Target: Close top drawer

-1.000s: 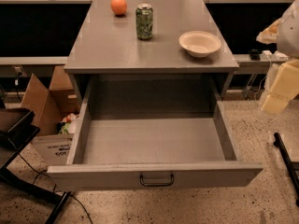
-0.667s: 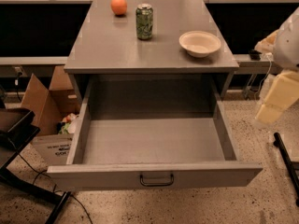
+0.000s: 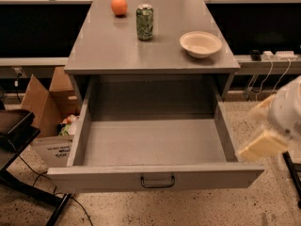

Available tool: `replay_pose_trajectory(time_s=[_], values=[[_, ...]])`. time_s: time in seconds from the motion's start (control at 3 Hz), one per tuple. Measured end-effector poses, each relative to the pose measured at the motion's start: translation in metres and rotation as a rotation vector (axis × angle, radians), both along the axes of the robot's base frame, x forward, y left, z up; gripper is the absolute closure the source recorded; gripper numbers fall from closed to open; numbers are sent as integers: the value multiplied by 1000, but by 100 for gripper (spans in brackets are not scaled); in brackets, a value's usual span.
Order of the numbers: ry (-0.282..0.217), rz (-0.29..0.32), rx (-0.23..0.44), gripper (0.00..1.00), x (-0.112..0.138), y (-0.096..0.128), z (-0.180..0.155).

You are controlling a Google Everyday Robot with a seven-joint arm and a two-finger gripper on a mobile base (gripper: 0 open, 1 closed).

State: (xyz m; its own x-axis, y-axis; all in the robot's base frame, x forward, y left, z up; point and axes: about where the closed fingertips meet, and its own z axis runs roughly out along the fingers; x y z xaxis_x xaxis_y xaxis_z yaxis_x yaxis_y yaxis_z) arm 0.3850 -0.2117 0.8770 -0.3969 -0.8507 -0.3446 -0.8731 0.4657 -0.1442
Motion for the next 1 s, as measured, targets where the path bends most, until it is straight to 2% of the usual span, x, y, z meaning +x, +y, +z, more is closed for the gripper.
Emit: replay_pose_trajectory(time_s=[0.33, 0.67, 1.0], values=[[53, -67, 56, 59, -29, 2, -69], [88, -84, 80, 82, -54, 10, -140], [107, -50, 61, 100, -59, 24, -208]])
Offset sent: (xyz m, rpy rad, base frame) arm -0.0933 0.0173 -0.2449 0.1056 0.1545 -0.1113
